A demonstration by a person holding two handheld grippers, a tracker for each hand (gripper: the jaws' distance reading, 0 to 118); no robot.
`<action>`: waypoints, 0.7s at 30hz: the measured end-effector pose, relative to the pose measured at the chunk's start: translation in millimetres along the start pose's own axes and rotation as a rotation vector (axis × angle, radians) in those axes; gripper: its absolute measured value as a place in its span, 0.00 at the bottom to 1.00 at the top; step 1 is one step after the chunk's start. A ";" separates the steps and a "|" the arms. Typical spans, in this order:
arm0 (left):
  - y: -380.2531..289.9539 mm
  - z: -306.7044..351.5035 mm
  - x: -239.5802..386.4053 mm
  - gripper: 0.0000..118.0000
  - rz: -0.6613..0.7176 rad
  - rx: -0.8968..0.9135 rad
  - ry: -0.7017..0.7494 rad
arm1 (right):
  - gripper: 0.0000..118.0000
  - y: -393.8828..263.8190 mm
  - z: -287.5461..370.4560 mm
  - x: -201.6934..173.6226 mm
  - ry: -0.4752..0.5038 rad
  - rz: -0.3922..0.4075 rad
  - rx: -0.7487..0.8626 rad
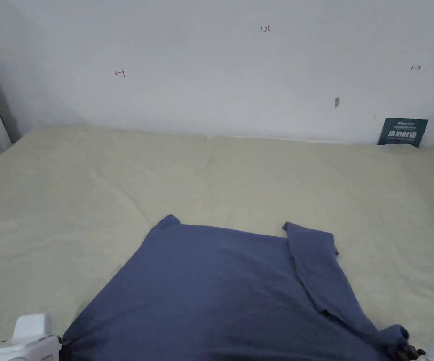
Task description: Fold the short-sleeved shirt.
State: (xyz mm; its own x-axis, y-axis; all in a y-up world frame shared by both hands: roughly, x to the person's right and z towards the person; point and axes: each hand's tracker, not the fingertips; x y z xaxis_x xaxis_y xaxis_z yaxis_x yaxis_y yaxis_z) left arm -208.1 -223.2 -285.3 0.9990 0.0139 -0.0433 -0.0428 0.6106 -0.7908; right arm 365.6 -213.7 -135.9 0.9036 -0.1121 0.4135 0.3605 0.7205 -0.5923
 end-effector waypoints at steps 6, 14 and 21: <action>-53.2 0.7 -11.4 0.03 -0.052 -0.121 0.045 | 0.04 -58.1 1.6 16.4 -0.063 0.012 -0.176; -63.4 -16.8 -2.3 0.03 -0.076 -0.182 0.084 | 0.04 -80.8 -28.6 18.4 -0.105 0.072 -0.258; -41.6 7.7 -1.8 0.99 0.008 -0.137 -0.007 | 0.79 -44.9 13.4 4.6 -0.060 0.045 -0.186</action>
State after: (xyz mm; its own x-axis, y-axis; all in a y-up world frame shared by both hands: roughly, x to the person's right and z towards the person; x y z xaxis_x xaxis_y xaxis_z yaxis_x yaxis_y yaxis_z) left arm -208.0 -242.5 -247.7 0.9986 0.0244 -0.0462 -0.0522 0.4970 -0.8662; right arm 350.5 -237.4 -98.2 0.9064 -0.0374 0.4208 0.3615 0.5842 -0.7267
